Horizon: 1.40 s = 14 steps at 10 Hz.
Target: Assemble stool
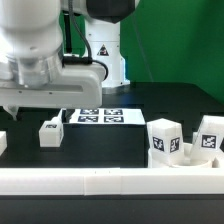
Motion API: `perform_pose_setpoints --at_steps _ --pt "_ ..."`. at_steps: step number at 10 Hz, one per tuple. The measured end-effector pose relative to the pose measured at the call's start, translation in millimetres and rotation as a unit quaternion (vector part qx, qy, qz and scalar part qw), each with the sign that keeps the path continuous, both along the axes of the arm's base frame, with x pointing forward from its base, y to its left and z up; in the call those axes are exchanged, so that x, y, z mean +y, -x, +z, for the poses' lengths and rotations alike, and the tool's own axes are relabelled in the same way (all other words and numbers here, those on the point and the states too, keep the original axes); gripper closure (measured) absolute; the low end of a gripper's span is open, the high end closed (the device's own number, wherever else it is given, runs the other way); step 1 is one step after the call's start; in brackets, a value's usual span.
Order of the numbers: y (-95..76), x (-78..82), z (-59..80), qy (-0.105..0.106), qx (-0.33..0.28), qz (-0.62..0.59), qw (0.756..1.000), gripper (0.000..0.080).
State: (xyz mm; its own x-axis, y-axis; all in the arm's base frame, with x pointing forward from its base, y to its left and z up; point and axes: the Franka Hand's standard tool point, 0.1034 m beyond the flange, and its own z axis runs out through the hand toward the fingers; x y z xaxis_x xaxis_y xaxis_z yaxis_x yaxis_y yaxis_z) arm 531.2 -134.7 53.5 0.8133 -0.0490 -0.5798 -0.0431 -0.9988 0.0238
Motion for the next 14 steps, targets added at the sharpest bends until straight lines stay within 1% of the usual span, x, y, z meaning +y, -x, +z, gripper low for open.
perform_pose_setpoints --at_steps 1,3,4,5,6,7,8,10,12,14 --pt "6.6 4.9 -0.9 -0.006 0.034 -0.004 0.999 0.0150" --pt "14.1 13.2 -1.3 -0.010 0.091 -0.011 0.996 0.0150" --pt "20.1 11.5 -2.1 -0.012 0.135 -0.014 0.991 0.0150" --pt "21.4 8.5 -5.0 -0.010 0.157 -0.015 0.987 0.0150" --pt "33.0 8.4 -7.7 -0.013 0.198 -0.026 0.980 0.0150" --pt "39.6 10.6 -14.6 -0.014 0.229 -0.033 0.973 0.0150" --pt "37.1 10.7 -22.0 -0.014 0.225 -0.028 0.974 0.0150" --pt "35.9 8.3 -27.0 -0.012 0.216 -0.027 0.976 0.0150" --pt "35.3 4.4 -38.4 -0.008 0.200 -0.026 0.979 0.0150" --pt "35.9 3.6 -44.8 -0.003 0.194 -0.027 0.981 0.0150"
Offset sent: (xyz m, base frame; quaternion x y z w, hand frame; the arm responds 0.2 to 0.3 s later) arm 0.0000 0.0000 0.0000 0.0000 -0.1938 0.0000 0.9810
